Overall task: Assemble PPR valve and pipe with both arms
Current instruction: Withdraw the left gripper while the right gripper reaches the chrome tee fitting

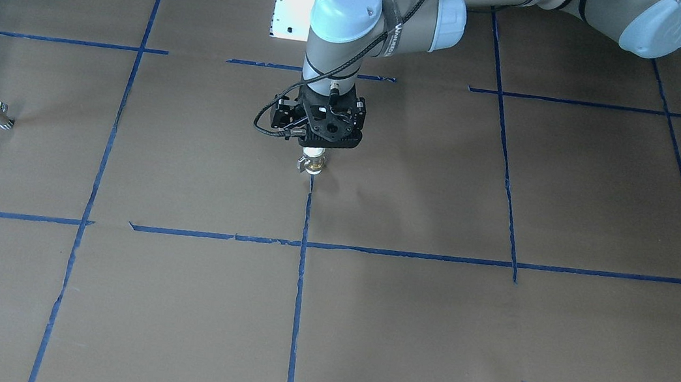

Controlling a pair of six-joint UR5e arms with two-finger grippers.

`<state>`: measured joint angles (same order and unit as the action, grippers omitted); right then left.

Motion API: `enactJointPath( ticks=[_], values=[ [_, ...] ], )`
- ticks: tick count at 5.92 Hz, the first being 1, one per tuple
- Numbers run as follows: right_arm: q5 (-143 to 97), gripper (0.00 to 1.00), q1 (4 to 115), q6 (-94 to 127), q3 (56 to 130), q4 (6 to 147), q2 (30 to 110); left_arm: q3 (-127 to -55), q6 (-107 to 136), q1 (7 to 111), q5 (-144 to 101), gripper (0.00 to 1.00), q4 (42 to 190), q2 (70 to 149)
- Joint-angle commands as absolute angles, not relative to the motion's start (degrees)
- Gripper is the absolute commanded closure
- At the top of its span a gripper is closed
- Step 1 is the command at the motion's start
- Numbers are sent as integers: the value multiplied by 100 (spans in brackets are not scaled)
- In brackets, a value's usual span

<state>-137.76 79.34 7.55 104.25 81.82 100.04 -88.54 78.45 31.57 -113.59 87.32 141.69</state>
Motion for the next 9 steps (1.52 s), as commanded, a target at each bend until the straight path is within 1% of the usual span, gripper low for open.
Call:
enactJointPath(
  ticks=[1, 3, 4, 5, 6, 8, 9],
  values=[
    [-13729, 0, 7036, 2810, 10529, 6407, 10396, -9872, 7788, 3295, -11373, 0, 8552, 13453],
    [-13230, 0, 6349, 3495, 10599, 6311, 10301, -10841, 7413, 3541, -11399, 0, 8604, 12537],
    [-13132, 0, 6128, 3681, 10539, 6319, 10214, -11211, 7253, 3655, -11408, 0, 8587, 12211],
    [-13140, 1, 6013, 3865, 10390, 6380, 9917, -11302, 7234, 3656, -11417, 0, 8622, 11999],
    [-13105, 1, 5881, 4102, 10215, 6372, 9766, -11329, 7233, 3665, -11417, 0, 8622, 11988],
    [-13096, 2, 5784, 4096, 9828, 6354, 9651, -11338, 7233, 3665, -11426, 0, 8622, 11979],
    [-13096, 3, 5766, 4096, 9791, 6354, 9685, -11329, 7233, 3665, -11426, 0, 8622, 11979]
  ],
)
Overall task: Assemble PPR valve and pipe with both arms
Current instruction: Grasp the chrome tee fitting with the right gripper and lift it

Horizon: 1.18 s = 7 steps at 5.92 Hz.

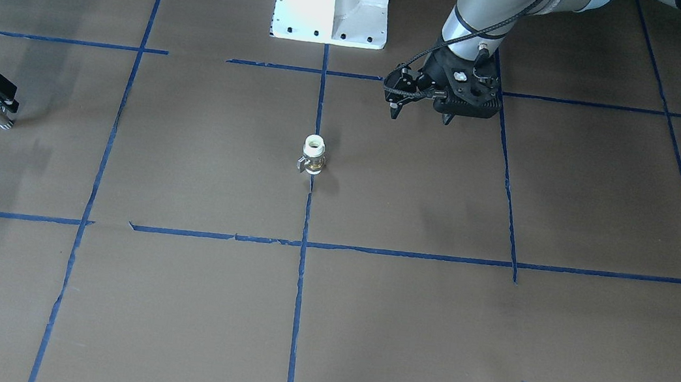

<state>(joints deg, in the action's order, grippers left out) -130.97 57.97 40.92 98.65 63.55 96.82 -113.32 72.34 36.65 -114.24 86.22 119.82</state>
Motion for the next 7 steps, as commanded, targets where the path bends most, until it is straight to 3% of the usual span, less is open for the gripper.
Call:
enactJointPath(
  ticks=[1, 2, 5, 7],
  values=[
    [-13096, 6, 5766, 4087, 9774, 6354, 9720, -11329, 7233, 3665, -11426, 0, 8622, 11979],
    [-13096, 20, 5766, 4096, 9765, 6363, 9729, -11329, 7233, 3665, -11426, 0, 8622, 11971],
    [-13096, 100, 5774, 4104, 9817, 6363, 9721, -11329, 7242, 3665, -11426, 0, 8622, 11962],
    [-13113, 100, 5827, 4104, 10131, 6372, 9738, -11338, 7242, 3674, -11426, 0, 8631, 11971]
  ],
)
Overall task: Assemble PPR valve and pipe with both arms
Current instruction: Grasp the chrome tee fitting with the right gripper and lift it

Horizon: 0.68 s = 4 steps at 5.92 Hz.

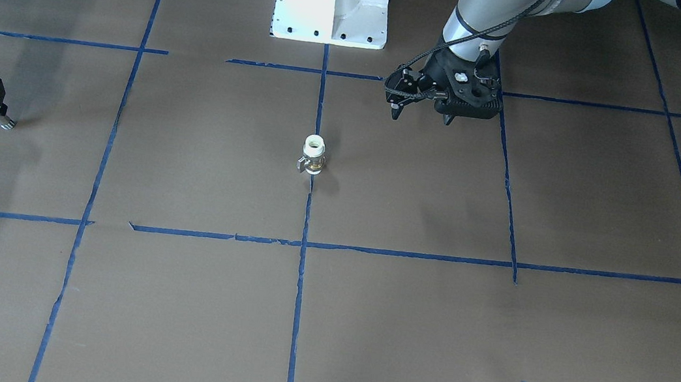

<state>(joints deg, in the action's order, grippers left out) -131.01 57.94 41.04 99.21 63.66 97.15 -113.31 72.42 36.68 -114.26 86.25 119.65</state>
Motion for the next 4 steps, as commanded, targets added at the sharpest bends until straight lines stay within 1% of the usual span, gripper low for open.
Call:
enactJointPath(
  ticks=[1, 2, 3, 4],
  values=[
    [-13139, 100, 5923, 4122, 10865, 6842, 9747, -11468, 7233, 3717, -11434, 0, 8631, 11910],
    [-13087, 100, 5889, 4583, 11594, 7786, 9460, -11635, 7225, 3726, -11426, 0, 8631, 11657],
    [-13078, 100, 5541, 5554, 11802, 7865, 9048, -11663, 7085, 3770, -11426, 0, 8631, 11602],
    [-12974, 100, 5146, 6564, 11795, 7910, 8339, -11750, 6745, 3849, -11434, 0, 8631, 11323]
  ],
)
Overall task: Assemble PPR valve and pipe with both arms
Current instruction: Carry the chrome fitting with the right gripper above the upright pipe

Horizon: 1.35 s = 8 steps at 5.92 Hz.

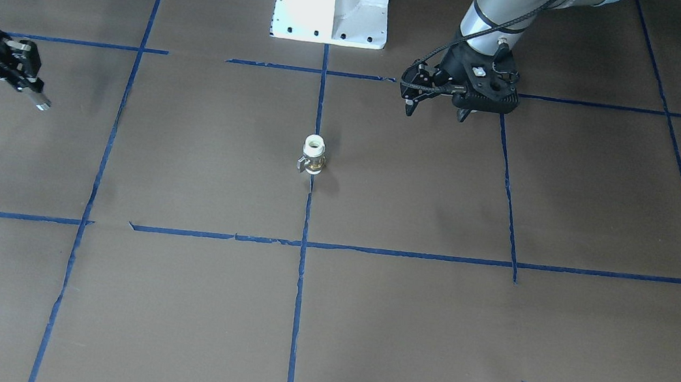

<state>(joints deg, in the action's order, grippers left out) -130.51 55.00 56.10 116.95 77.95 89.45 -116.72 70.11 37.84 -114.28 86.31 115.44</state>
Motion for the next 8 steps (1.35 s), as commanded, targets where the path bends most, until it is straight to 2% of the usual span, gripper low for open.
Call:
enactJointPath(
  ticks=[1, 3, 4, 6, 8],
  values=[
    [-12668, 100, 4489, 7470, 11734, 7928, 7749, -11803, 6733, 3884, -11435, 0, 8631, 11207],
    [-11964, 100, 3843, 8216, 11278, 9178, 5967, -11882, 6532, 3885, -11435, 0, 8631, 10987],
    [-11788, 100, 3736, 8714, 10641, 9176, 5246, -11909, 6530, 3885, -11435, 0, 8631, 10986],
    [-11760, 100, 3709, 9026, 9769, 9167, 4529, -11979, 6539, 3885, -11426, 0, 8631, 10960],
    [-11725, 100, 3569, 9053, 9501, 9202, 4333, -12014, 6574, 3885, -11434, 0, 8631, 10960]
  ],
)
